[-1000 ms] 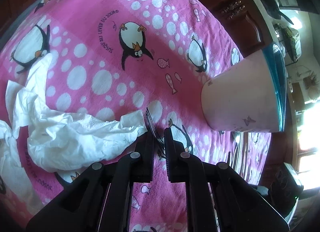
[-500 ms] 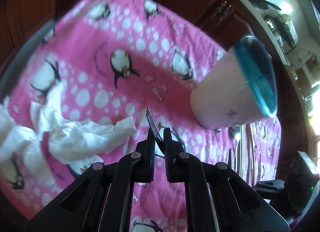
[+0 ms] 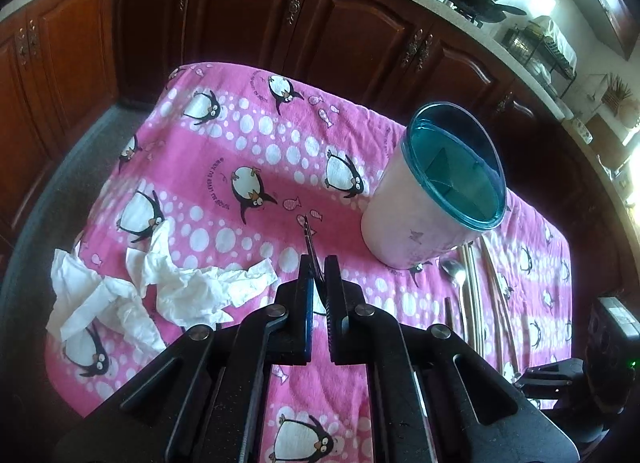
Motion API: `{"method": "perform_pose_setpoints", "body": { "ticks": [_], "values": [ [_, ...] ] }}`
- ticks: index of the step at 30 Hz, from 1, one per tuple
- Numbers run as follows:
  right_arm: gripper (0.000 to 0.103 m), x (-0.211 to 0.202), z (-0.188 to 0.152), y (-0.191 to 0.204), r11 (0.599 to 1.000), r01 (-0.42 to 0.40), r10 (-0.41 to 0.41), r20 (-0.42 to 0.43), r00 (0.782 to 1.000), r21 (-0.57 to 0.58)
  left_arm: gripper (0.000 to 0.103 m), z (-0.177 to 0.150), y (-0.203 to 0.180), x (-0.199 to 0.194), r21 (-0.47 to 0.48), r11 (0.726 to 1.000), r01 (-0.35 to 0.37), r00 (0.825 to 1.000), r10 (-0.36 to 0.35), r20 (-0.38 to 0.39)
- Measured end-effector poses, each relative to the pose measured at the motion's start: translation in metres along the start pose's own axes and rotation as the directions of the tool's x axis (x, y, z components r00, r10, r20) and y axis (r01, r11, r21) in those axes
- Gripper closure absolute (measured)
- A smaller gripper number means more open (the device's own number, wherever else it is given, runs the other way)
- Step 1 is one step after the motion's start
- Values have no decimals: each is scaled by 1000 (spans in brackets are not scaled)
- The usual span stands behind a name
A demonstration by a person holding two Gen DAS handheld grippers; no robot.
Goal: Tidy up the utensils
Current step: 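Lift the spoon and fork with both grippers toward the floral holder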
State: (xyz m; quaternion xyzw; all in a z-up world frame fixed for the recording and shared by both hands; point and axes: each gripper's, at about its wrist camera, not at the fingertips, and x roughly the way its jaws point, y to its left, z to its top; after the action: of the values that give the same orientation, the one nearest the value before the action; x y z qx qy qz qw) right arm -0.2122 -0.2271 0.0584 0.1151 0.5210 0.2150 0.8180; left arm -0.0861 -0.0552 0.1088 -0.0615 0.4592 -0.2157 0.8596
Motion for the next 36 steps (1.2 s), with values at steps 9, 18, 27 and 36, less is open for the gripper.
{"method": "perform_pose_setpoints", "body": {
  "ticks": [9,18,27,36],
  "values": [
    [71,8,-5,-11,998,46,-46,-14,999,39,101,7,12,-10,-42,999,20,1000,-19,17],
    [70,33,10,-37,999,24,-23,-54,998,33,102,21,59,-31,-113,993,-24,998,30,50],
    [87,65,31,-27,993,-14,-3,-142,990,-116,102,19,70,-34,-130,991,-6,999,10,31],
    [100,26,7,-21,996,-23,16,-79,997,-86,102,29,46,-48,-74,997,28,998,-23,61]
  ]
}}
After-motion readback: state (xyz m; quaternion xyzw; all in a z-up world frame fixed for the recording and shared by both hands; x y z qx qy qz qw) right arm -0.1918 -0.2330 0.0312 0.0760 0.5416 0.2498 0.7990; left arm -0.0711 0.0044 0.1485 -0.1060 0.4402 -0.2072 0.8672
